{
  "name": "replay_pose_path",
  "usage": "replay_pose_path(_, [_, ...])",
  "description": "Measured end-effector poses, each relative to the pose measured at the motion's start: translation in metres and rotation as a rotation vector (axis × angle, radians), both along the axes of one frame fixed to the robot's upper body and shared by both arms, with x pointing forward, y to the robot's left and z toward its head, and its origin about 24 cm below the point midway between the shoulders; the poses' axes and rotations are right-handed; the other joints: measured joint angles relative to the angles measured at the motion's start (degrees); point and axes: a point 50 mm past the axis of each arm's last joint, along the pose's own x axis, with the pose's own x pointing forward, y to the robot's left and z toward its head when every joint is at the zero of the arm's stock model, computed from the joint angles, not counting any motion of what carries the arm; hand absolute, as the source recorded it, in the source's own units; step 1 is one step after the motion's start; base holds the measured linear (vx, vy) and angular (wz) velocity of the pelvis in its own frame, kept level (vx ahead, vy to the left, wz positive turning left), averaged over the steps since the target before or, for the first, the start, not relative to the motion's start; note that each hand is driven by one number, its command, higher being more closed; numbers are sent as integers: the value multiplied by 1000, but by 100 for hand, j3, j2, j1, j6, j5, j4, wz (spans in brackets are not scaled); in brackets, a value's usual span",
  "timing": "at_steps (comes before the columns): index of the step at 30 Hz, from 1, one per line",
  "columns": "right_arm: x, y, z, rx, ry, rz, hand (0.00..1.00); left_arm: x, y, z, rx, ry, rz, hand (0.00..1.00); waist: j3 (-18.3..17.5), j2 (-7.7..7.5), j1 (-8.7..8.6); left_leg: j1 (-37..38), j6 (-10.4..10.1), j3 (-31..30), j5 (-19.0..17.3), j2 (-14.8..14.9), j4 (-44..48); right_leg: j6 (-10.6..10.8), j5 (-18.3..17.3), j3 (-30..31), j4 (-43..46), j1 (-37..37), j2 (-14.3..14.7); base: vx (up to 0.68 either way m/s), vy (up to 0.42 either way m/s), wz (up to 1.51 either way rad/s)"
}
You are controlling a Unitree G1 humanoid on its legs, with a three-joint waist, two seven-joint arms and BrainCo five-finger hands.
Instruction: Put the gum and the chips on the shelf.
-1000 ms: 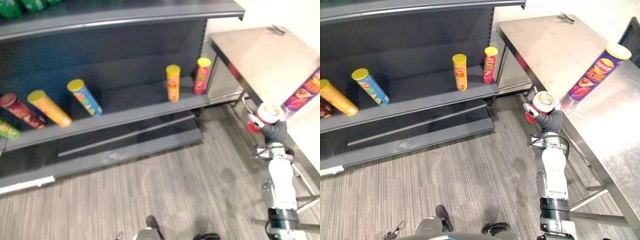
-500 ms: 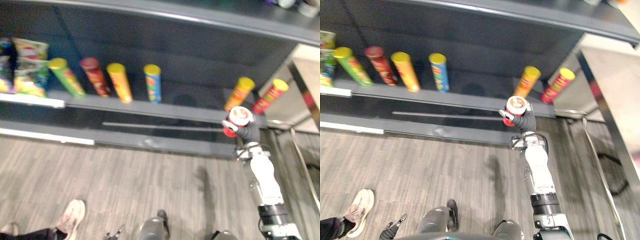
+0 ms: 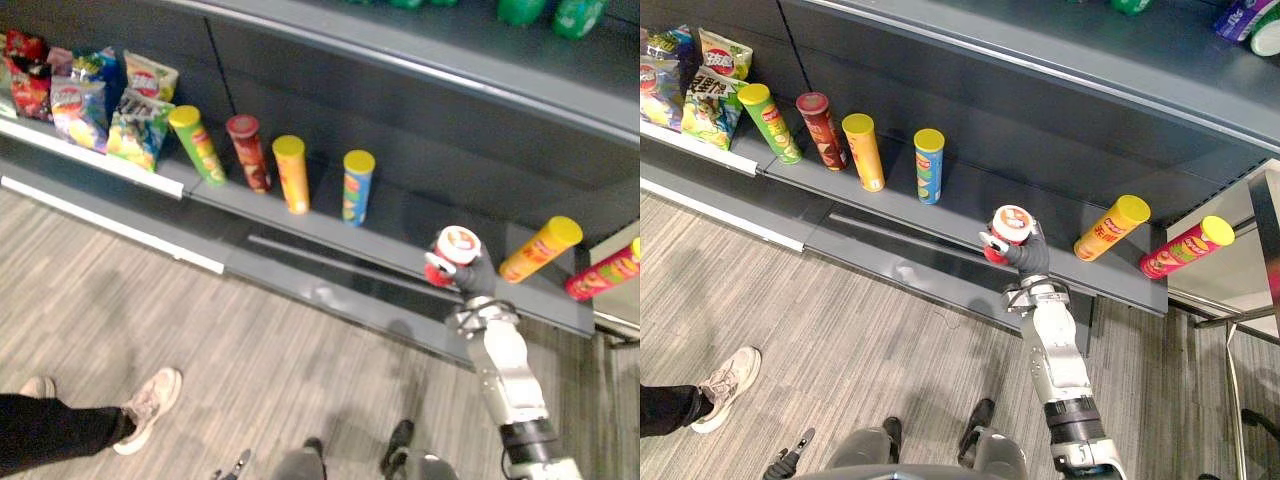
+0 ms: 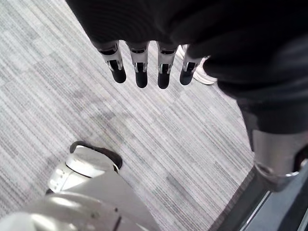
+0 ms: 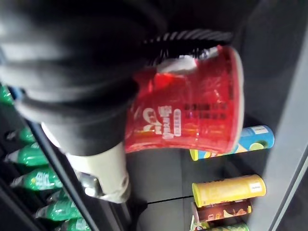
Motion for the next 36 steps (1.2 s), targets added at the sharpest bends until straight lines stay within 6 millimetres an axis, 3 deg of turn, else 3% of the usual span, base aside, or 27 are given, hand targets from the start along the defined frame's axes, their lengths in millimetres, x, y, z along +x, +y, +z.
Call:
replay_pose_path(1, [-4, -2, -7, -6, 26, -4, 100, 5, -1, 0, -5, -8, -6, 0, 0, 9, -63, -2, -228, 94, 173, 62, -132, -40, 4, -255, -188, 173, 44, 33, -158, 75])
replay_pose_path(5, [-13, -7, -17, -9, 66, -21, 100, 4, -9, -2, -23, -1, -23, 0, -48, 134, -179, 70, -126, 1099, 505, 168, -500, -74, 27, -563, -452, 374, 100, 4, -84, 45])
replay_pose_path(8, [-16, -6, -21, -4, 82, -21, 100, 3, -11, -2, -25, 4, -43, 0, -65, 209, -198, 281, -96, 1351, 526, 142, -772, -78, 50, -434, -474, 388, 106, -16, 41, -17])
replay_pose_path(14, [-17, -6, -26, -6, 104, -14, 100, 8, -12, -1, -36, -15, -75, 0, -69, 204, -260, 436, -94, 1781, 528, 68, -893, -38, 348, -47, -736, 368, 124, -73, 76, -33])
replay_pose_path(21, [-17, -2, -36, -9, 160, 27, 100, 8, -13, -1, -39, -12, -86, 0, -81, 225, -269, 634, -68, 1969, 545, 101, -1102, -71, 374, 127, -771, 382, 222, -77, 9, -15])
replay_pose_path(28, [-16, 14, -36, -45, 160, 119, 100, 6, -13, -2, -42, 11, -104, 0, -131, 225, -215, 795, 48, 2231, 619, 100, -1257, -128, 507, 340, -886, 404, 300, -73, 27, -15])
replay_pose_path(33, [-16, 36, -32, -96, 143, 246, 100, 6, -14, -3, -42, 19, -124, 0, -237, 226, -215, 883, 72, 2338, 634, 114, -1293, -150, 589, 439, -1018, 478, 364, -37, 34, -13])
replay_pose_path(36, [-17, 54, -4, -97, 21, 345, 100, 6, -14, -3, -43, 22, -124, 0, -259, 222, -211, 902, 86, 2380, 640, 131, -1289, -193, 619, 509, -1022, 467, 395, -30, 39, -10])
